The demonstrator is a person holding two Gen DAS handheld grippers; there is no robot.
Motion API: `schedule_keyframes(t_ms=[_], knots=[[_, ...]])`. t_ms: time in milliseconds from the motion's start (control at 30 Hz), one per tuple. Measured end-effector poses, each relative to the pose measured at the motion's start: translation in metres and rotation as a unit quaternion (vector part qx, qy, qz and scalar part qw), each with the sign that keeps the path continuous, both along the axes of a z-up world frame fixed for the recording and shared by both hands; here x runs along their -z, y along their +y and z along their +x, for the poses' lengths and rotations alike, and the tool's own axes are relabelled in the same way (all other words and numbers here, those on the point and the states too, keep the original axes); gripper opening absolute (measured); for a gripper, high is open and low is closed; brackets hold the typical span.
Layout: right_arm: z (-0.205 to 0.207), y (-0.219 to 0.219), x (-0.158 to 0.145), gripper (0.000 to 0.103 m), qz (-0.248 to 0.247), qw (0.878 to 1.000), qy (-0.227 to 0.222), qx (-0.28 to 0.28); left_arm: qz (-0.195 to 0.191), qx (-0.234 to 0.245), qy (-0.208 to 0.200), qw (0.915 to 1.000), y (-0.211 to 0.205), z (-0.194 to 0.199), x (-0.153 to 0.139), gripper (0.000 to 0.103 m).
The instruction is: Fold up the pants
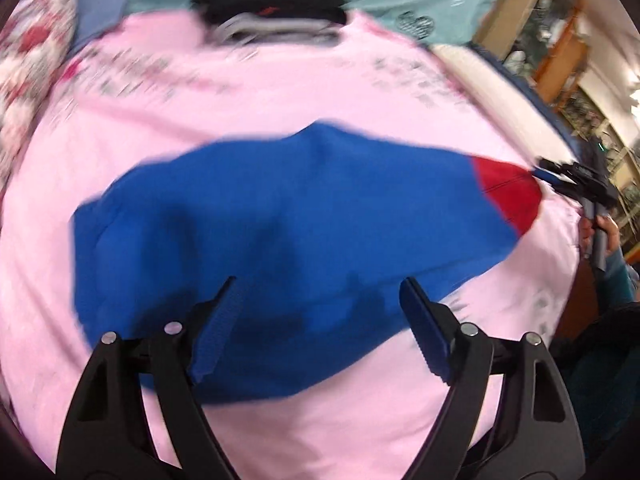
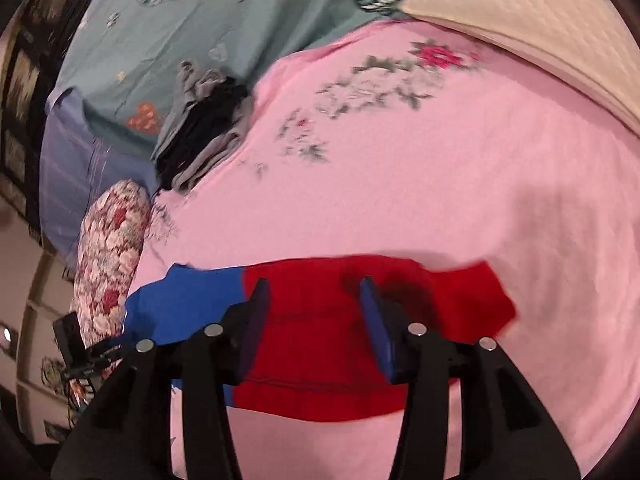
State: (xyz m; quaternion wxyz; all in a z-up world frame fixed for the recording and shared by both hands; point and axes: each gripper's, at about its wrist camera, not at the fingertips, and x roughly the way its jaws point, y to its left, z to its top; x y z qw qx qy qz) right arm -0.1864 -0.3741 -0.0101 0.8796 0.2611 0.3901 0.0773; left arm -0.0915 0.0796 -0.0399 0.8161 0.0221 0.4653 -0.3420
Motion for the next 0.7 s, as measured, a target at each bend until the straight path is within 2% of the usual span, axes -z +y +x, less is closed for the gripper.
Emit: schedule_keyframes(t_ms=[67, 133, 233, 267, 333, 400, 500, 533, 567, 633, 700], knots=[[0.037, 0.037, -0.009, 0.054, -0.02, 0.998, -0.002, -0.059, -0.014, 0.014, -0.006, 0.9998, -0.018, -0.002, -0.002, 0.086], [0.081, 0.085, -0.013, 0.054, -0.035, 0.99, 0.006, -0.138, -0.015, 0.034, -0.003, 0.9993, -0.037, -0.004, 0.005, 0.086], [0.144, 0.158, -0.004, 0.054, -0.071, 0.973, 0.027, -0.219, 0.026, 0.042, 0.03, 0.9983, -0.05, -0.007, 0.038, 0.086], [0.165, 0.184, 0.004, 0.054, -0.082, 0.964, 0.035, -0.249, 0.031, 0.04, 0.02, 0.9985, -0.05, -0.01, 0.043, 0.086], [0.194, 0.22, 0.022, 0.054, -0.1, 0.952, 0.055, -0.283, 0.036, 0.045, -0.01, 0.9983, -0.046, -0.025, 0.043, 0.086], [0.214, 0.244, 0.038, 0.054, -0.093, 0.942, 0.078, -0.312, 0.043, 0.041, -0.011, 0.9982, -0.041, -0.031, 0.039, 0.086], [0.237, 0.266, 0.063, 0.054, -0.084, 0.933, 0.109, -0.331, 0.044, 0.029, -0.019, 0.9985, -0.031, -0.035, 0.031, 0.086], [0.24, 0.266, 0.065, 0.054, -0.071, 0.935, 0.105, -0.332, 0.045, 0.024, -0.026, 0.9984, -0.028, -0.035, 0.028, 0.086], [0.24, 0.266, 0.068, 0.051, -0.046, 0.931, 0.111, -0.346, 0.045, 0.019, -0.032, 0.9983, -0.024, -0.034, 0.027, 0.086], [0.238, 0.266, 0.072, 0.012, -0.018, 0.925, 0.13, -0.356, 0.048, 0.003, -0.028, 0.9985, -0.014, -0.025, 0.03, 0.086], [0.23, 0.27, 0.066, 0.01, -0.046, 0.922, 0.114, -0.368, 0.046, -0.01, 0.002, 0.9989, -0.006, -0.012, 0.042, 0.086]])
